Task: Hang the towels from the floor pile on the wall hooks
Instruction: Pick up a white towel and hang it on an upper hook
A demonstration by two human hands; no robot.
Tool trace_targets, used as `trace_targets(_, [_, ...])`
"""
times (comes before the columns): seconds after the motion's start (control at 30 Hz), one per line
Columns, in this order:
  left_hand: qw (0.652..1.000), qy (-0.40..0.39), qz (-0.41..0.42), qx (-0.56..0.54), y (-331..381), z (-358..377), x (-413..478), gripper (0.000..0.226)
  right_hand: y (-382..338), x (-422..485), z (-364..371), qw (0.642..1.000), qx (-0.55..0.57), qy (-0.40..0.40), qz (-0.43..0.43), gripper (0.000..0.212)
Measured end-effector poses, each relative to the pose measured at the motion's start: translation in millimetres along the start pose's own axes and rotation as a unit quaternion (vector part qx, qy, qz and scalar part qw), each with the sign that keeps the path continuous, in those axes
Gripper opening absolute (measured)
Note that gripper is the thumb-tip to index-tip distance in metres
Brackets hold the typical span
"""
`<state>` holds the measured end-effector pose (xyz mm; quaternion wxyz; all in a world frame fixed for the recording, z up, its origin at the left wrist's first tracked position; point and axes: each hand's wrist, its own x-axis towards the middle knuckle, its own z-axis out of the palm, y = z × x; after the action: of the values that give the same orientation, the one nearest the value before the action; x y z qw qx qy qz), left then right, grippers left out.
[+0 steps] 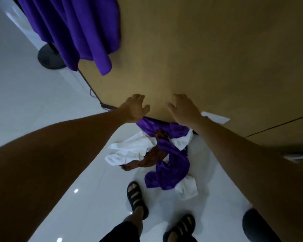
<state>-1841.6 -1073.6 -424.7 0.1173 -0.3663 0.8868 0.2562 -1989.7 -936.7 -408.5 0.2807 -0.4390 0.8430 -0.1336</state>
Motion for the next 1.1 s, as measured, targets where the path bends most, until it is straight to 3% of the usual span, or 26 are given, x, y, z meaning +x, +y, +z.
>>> trace_targets(0.13, [0.998,-0.046,-0.039,-0.017,-67.7,75.5,19.1,0.059,19.0,38.1,93.8,0.998,0.011,-0.063,0.027,0.033])
trace_targets(0.27, [0.991,-0.101,-0.086,-0.019,-120.1,161.5,43.2,0.062,55.4,70.7,187.3,0.993,0.022,-0.113,0.032,0.058])
trace_targets(0.47, [0.986,-0.127,-0.103,-0.032,-188.7,301.3,105.8,0.060,124.2,147.7,329.5,0.987,-0.015,-0.154,0.033,0.057])
trace_targets(0.7, [0.986,-0.105,-0.117,-0.049,-267.0,430.5,176.7,0.059,190.5,233.8,485.8,0.983,-0.012,-0.177,0.048,0.064])
trace_targets(0.83, [0.986,-0.102,-0.120,-0.053,-294.9,473.8,201.3,0.060,208.5,260.4,545.2,0.981,-0.017,-0.179,0.072,0.072])
trace_targets(0.9, [0.986,-0.104,-0.117,-0.056,-302.3,485.8,206.0,0.060,212.5,267.2,564.5,0.979,-0.017,-0.181,0.092,0.085])
trace_targets(0.97, [0.986,-0.108,-0.116,-0.058,-305.6,490.4,205.5,0.060,215.2,268.6,574.5,0.972,-0.014,-0.201,0.125,0.098])
trace_targets(1.1, [0.985,-0.115,-0.113,-0.067,-297.7,478.2,194.2,0.061,209.8,264.7,566.7,0.967,-0.024,-0.205,0.151,0.101])
